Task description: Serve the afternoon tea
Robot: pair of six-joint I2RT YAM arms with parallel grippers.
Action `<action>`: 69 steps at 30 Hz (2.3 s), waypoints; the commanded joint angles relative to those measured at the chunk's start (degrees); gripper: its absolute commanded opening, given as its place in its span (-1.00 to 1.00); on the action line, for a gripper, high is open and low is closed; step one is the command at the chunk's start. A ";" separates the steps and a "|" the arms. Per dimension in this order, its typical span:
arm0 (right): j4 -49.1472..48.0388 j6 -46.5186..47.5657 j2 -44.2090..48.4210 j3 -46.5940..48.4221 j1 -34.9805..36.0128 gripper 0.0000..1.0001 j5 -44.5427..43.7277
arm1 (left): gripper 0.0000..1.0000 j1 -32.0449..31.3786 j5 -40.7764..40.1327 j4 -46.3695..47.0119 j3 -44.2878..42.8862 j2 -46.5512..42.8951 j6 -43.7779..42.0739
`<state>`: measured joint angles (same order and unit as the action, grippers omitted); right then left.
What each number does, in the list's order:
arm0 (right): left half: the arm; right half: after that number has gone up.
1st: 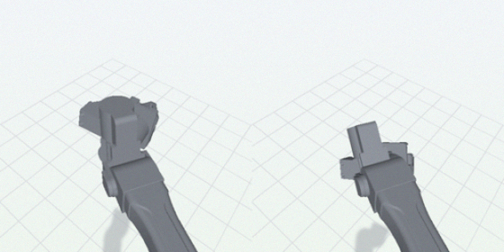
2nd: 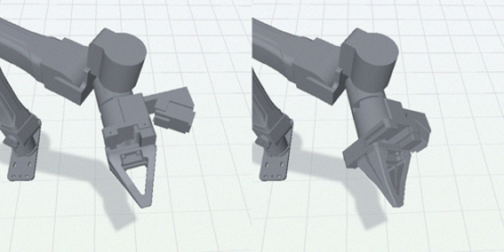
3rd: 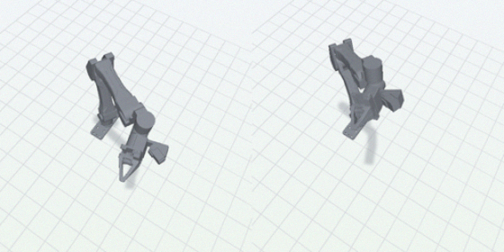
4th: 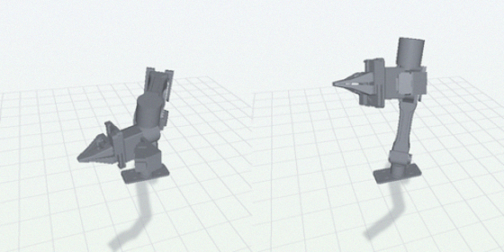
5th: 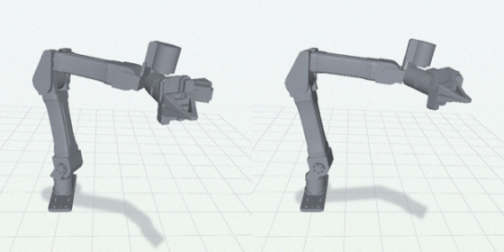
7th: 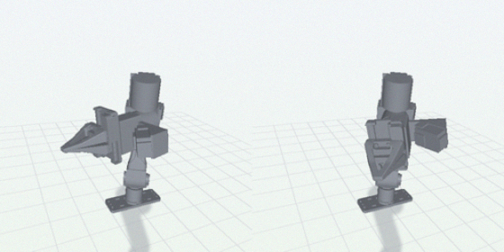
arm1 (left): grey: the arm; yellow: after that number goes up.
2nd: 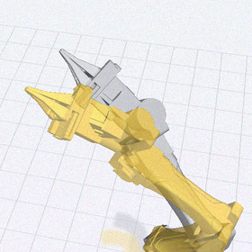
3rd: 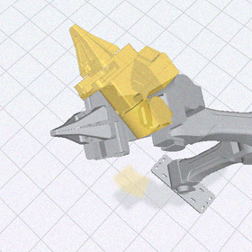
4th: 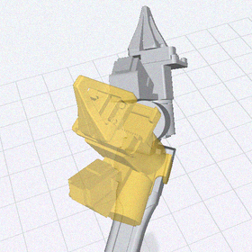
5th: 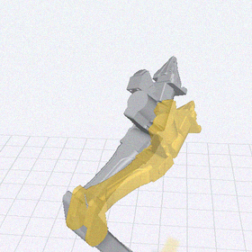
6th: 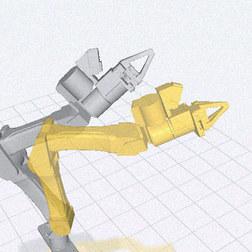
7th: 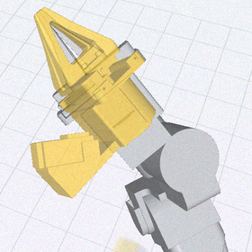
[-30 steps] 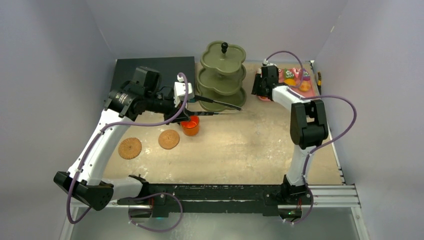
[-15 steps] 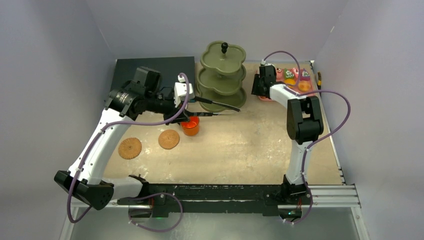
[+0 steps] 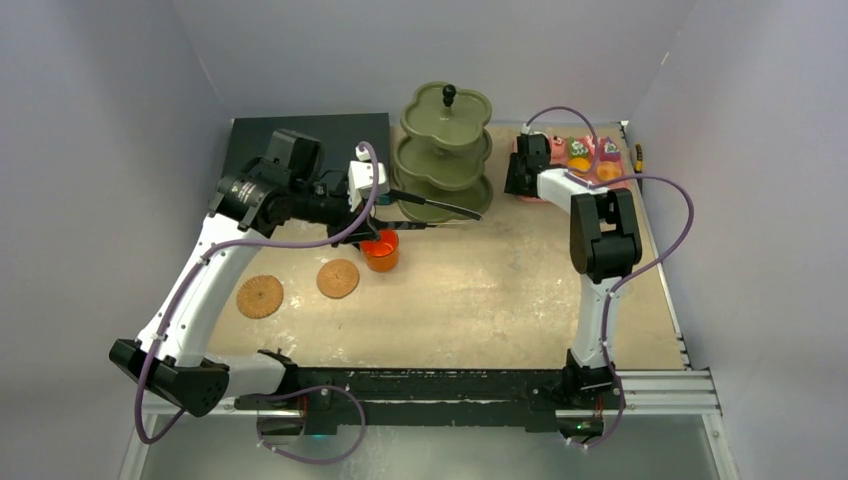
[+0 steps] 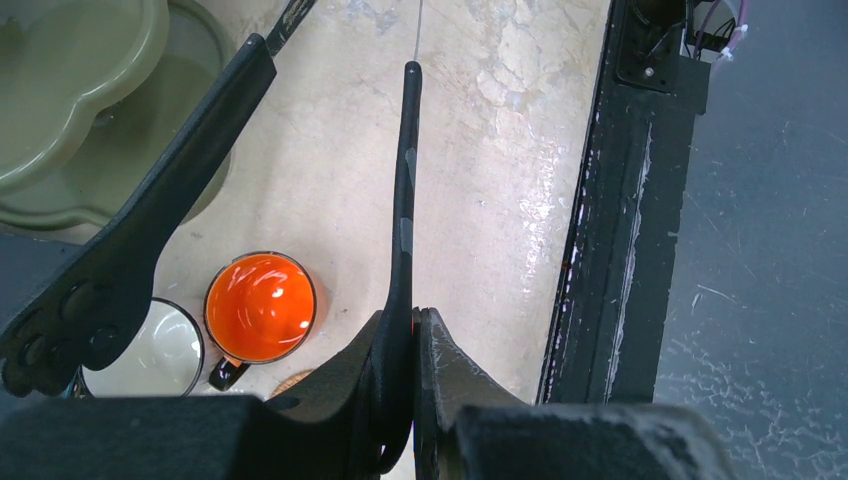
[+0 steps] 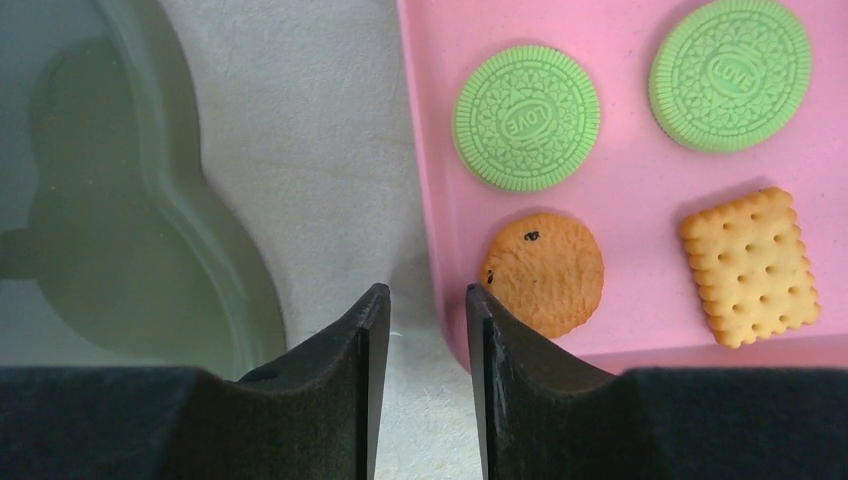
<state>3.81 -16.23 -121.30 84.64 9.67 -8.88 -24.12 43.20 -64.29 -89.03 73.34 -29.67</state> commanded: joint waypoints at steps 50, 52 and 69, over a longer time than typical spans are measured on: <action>1.03 -24.63 28.76 -33.86 37.88 -1.00 -6.32 | -1.00 0.21 -2.52 5.91 -4.16 -2.22 6.64; 0.52 -24.68 26.88 -31.63 39.33 -1.00 -6.36 | -1.00 0.57 -6.96 7.78 -3.69 -2.32 8.83; -0.21 -27.04 14.71 -16.81 50.85 -1.00 -6.65 | -1.00 10.32 -3.99 8.14 -4.43 -2.86 8.62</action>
<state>5.96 -41.47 -105.60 63.83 58.52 -15.97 -13.93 37.12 -57.49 -90.87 72.27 -21.02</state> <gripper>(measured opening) 0.019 0.104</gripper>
